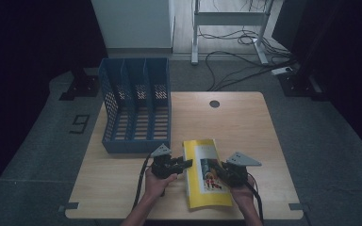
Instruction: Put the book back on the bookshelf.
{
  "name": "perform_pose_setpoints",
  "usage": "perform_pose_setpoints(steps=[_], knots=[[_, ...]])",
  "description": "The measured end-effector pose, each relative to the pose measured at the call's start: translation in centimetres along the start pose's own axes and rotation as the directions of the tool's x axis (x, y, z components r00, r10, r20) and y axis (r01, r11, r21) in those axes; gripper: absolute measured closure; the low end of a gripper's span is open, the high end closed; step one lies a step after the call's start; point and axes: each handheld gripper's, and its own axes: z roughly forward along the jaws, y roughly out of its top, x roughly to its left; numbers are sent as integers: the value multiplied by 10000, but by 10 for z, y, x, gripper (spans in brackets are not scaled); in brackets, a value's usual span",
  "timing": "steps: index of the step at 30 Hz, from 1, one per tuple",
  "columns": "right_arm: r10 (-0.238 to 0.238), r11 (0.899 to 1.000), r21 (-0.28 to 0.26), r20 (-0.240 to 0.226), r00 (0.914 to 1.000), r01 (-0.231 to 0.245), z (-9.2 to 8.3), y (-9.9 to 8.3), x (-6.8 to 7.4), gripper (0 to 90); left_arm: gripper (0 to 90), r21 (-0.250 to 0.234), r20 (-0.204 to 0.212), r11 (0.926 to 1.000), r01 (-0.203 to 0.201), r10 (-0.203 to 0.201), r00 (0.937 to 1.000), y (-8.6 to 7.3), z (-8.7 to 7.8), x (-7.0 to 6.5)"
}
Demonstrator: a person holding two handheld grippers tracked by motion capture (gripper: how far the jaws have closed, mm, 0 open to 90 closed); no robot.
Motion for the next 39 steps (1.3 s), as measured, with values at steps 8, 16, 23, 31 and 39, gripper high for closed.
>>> perform_pose_setpoints(steps=[8,16,23,31,39], knots=[[31,9999,137,-34,10000,-31,-2,0,-7,779,678,-244,103,9997,42,-39,9999,-1,-2,-1],[522,9981,335,76,9986,-524,0,-4,-17,650,686,-402,56,9992,-64,67,10000,-2,-3,-5],[655,9972,354,107,9978,-658,0,-5,-19,612,690,-460,44,9988,-141,143,9999,-2,-5,-7],[834,9951,482,609,9947,-864,3,-6,-22,399,698,-566,111,9981,-234,241,9996,-1,-7,-12],[1201,9898,647,1038,9873,-1272,8,-9,-25,277,700,-591,63,9971,-479,483,9988,0,-7,-16]])
